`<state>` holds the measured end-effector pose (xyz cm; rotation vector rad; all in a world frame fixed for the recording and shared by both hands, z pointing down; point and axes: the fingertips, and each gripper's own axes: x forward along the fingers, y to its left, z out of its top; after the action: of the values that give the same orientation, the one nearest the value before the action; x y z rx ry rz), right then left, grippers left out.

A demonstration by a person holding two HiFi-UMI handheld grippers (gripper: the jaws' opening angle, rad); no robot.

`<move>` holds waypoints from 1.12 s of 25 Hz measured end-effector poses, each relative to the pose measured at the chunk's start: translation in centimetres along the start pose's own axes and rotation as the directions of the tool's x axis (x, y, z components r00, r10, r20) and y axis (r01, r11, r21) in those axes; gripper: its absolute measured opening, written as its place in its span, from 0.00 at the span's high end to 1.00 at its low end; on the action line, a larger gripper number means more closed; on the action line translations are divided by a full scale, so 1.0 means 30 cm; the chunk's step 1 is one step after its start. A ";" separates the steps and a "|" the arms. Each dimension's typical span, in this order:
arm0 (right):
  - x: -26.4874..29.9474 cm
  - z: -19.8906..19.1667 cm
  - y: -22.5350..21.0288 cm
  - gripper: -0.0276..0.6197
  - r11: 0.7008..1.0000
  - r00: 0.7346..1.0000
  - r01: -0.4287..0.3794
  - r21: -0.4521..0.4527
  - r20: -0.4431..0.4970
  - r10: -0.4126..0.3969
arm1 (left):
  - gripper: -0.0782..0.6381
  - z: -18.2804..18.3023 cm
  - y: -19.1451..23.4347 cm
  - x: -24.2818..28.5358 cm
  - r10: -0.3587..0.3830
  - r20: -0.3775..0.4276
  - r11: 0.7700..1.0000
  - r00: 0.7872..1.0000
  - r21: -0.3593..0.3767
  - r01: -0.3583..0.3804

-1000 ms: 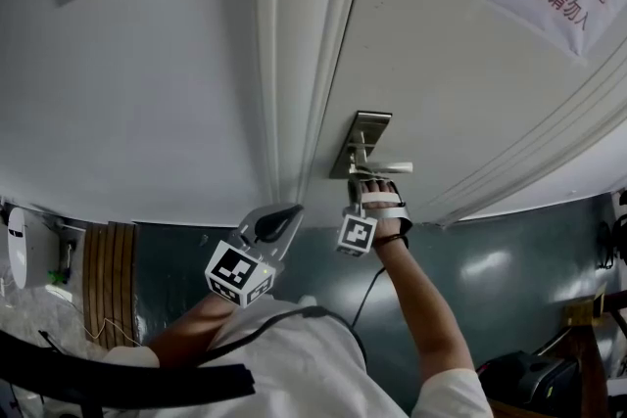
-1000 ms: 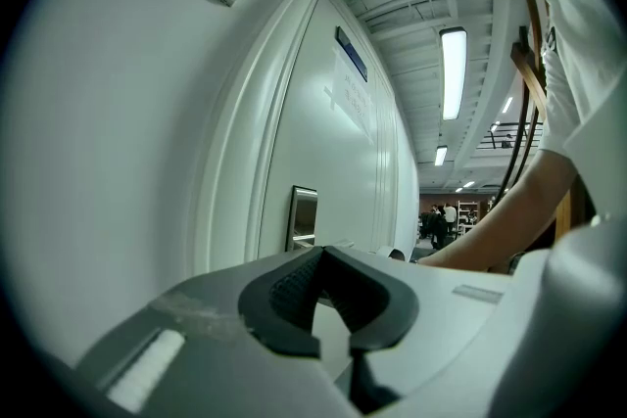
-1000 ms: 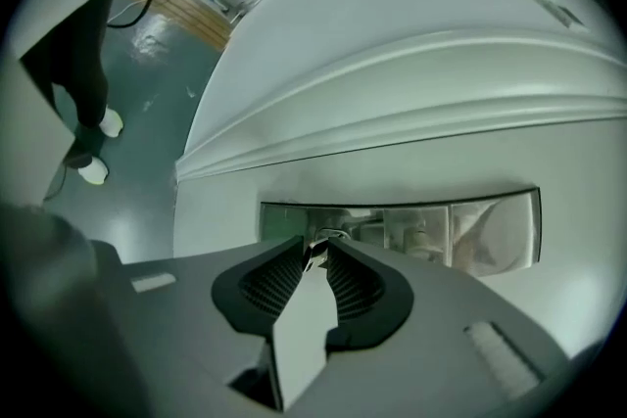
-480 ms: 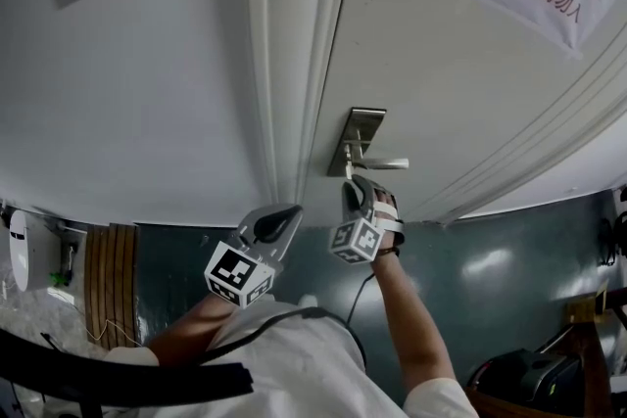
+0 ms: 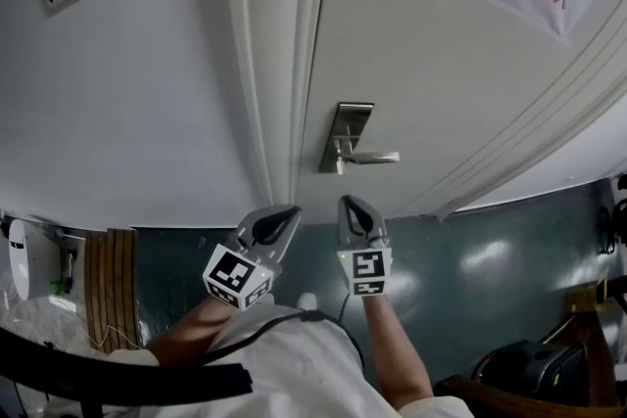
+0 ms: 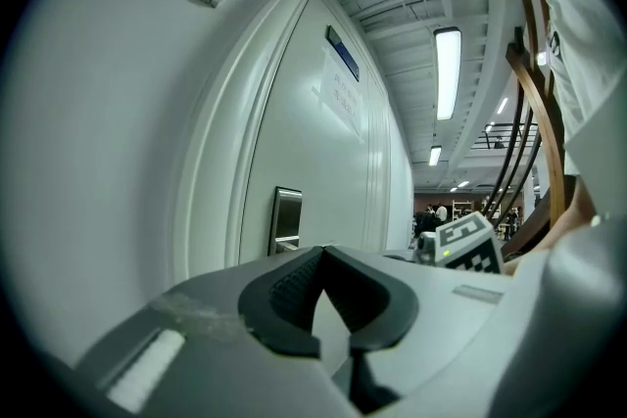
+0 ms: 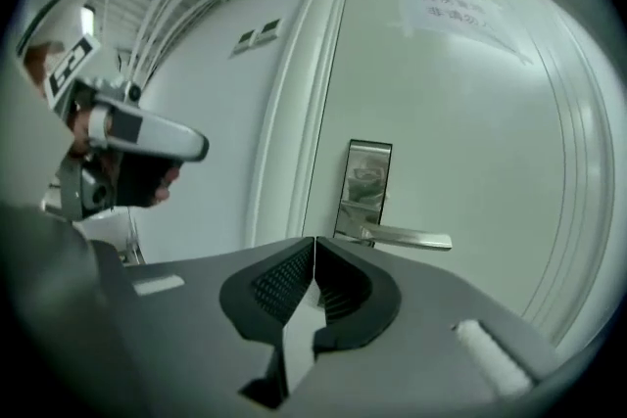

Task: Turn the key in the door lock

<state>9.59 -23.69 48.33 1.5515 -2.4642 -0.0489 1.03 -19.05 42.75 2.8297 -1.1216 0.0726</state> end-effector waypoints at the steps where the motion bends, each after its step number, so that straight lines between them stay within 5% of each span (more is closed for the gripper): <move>1: -0.020 0.017 0.005 0.94 0.999 1.000 -0.005 0.034 0.019 0.004 | 0.88 0.001 -0.004 0.000 -0.003 0.000 1.000 1.000 -0.001 0.003; 10: -0.193 0.149 0.048 0.94 0.976 0.991 -0.002 0.216 0.130 -0.027 | 0.88 0.026 -0.018 -0.023 -0.012 0.018 1.000 1.000 -0.009 0.012; 28: -0.246 0.188 0.076 0.95 0.956 0.987 0.013 0.293 0.151 -0.060 | 0.88 0.026 0.019 -0.053 0.000 0.026 1.000 1.000 -0.023 0.000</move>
<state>9.44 -16.63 41.89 1.7729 -2.6634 0.2027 -0.51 -18.47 41.90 2.8182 -1.1200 0.0224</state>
